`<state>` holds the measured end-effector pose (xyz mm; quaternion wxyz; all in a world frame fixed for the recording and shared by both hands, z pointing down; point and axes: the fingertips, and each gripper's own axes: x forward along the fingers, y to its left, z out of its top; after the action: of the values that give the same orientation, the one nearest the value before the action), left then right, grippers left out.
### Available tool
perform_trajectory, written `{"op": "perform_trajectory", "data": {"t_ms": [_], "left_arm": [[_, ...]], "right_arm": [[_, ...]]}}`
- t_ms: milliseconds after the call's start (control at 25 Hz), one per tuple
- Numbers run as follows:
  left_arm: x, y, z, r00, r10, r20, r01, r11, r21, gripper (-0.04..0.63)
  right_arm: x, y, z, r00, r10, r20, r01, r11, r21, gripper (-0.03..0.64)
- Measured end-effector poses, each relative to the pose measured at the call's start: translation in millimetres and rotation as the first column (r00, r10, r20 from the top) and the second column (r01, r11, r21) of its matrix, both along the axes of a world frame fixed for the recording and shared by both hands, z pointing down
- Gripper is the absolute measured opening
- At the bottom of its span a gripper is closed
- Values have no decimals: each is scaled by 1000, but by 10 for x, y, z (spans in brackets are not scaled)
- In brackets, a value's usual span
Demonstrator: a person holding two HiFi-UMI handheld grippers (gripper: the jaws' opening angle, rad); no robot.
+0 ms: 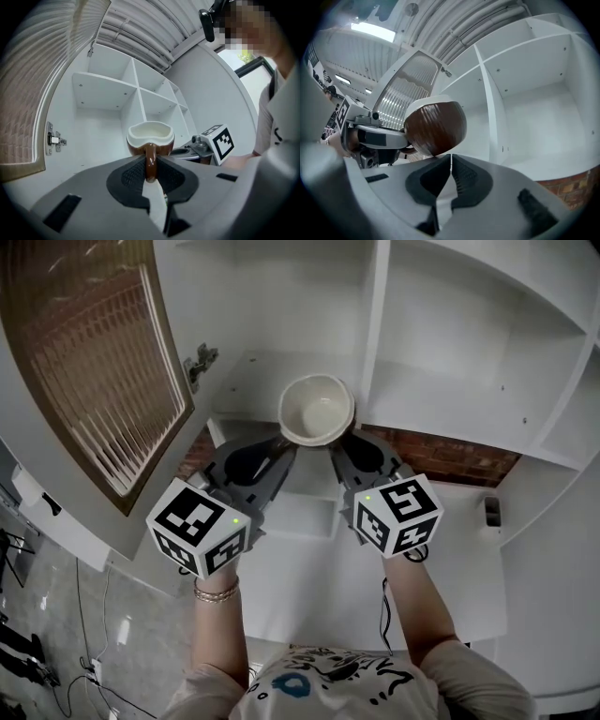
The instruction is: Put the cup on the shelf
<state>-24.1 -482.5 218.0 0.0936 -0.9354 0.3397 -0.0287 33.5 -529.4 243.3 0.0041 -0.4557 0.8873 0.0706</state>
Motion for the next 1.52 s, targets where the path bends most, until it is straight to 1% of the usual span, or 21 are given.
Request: {"op": "perform_trajectory", "data": {"t_ms": [200,400,560,760,920,1040,1160,1280,1400,1520], "left_arm": [[12,-254,-53,999,-17,30,17,1000,13,57],[54,-445,-73,1000,7,29,-7,1000,-19,57],[76,-611,-83,998,1,67,2,999,-39,57],[65,-787,0,998,-10,67,17,995,-100,57],[91,-892,65,995,-8,95,22,989,-144,57],[101,-960,64,994,-4,112,24,983,-179,57],[155,-1012,52,988,18,152,14,978,-210,57],[190,-1067,19,982,30,185,13,973,-230,57],[200,-1108,19,981,45,186,5,965,-261,57],[218,-1132,23,980,70,185,-14,958,-286,57]], "right_arm": [[-12,-113,-1,999,38,-19,-38,999,-16,28],[24,-184,-13,997,69,-20,-70,997,-36,28],[34,-172,-69,998,62,-20,-63,998,-22,28],[8,-13,-75,1000,21,17,-22,1000,3,28],[22,27,8,1000,23,11,-23,1000,-1,28],[29,28,83,999,12,32,-12,1000,-21,29],[26,46,160,999,1,34,0,999,-37,28],[23,67,162,1000,-9,27,9,999,-33,28],[40,88,163,1000,-11,26,12,1000,-26,28],[59,98,196,999,-15,29,17,999,-37,28]]}}
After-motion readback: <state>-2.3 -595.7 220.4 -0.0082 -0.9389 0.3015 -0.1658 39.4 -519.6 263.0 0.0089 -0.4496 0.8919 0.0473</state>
